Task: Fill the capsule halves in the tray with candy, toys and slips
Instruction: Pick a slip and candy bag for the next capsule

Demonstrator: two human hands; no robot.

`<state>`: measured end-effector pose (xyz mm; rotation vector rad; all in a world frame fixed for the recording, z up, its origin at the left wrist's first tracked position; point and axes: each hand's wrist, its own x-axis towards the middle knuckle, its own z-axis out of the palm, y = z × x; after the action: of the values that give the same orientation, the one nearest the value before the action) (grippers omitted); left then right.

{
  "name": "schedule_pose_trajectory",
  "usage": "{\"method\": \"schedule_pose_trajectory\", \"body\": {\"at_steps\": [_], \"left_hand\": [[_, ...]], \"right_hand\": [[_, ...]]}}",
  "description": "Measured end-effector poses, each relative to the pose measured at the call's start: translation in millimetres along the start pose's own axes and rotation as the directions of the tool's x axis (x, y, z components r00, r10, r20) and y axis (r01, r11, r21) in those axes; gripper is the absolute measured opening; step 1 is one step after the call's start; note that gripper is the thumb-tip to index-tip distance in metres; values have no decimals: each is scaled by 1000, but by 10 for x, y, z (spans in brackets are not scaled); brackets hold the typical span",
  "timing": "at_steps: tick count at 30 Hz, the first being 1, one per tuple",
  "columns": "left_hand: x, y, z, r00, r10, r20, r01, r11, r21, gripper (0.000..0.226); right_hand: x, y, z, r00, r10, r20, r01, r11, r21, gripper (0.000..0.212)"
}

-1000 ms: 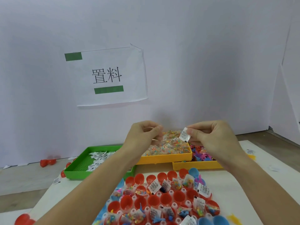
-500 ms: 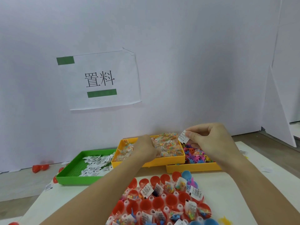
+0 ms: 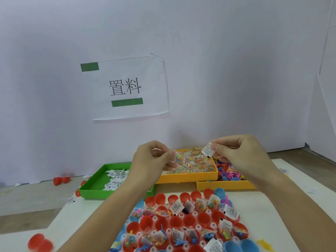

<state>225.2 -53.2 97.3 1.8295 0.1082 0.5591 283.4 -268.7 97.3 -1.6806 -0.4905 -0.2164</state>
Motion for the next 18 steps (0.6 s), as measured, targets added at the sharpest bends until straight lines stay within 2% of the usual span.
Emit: {"method": "schedule_pose_trajectory", "body": {"at_steps": [4,12,15,18], "left_hand": [[79,-14,-84,997,-32,-70,34,999,32,10],[545,-214,94,967,-142,-210,189,956,223,15],[557,-255,97,952,-169,-253,218,960,176,15],[465,-233,40,958,-189,-215,203,978,43,12]], "right_hand": [[-41,-63,58,999,-31,18,31,999,-32,14],[-57,-61,61,1000,-17,-2,17,998,-61,12],[-48,-52,45,1000,-16,-7,16,998,-64,15],[-42,-54,53,1000,-19,7,19,999,-43,20]]}}
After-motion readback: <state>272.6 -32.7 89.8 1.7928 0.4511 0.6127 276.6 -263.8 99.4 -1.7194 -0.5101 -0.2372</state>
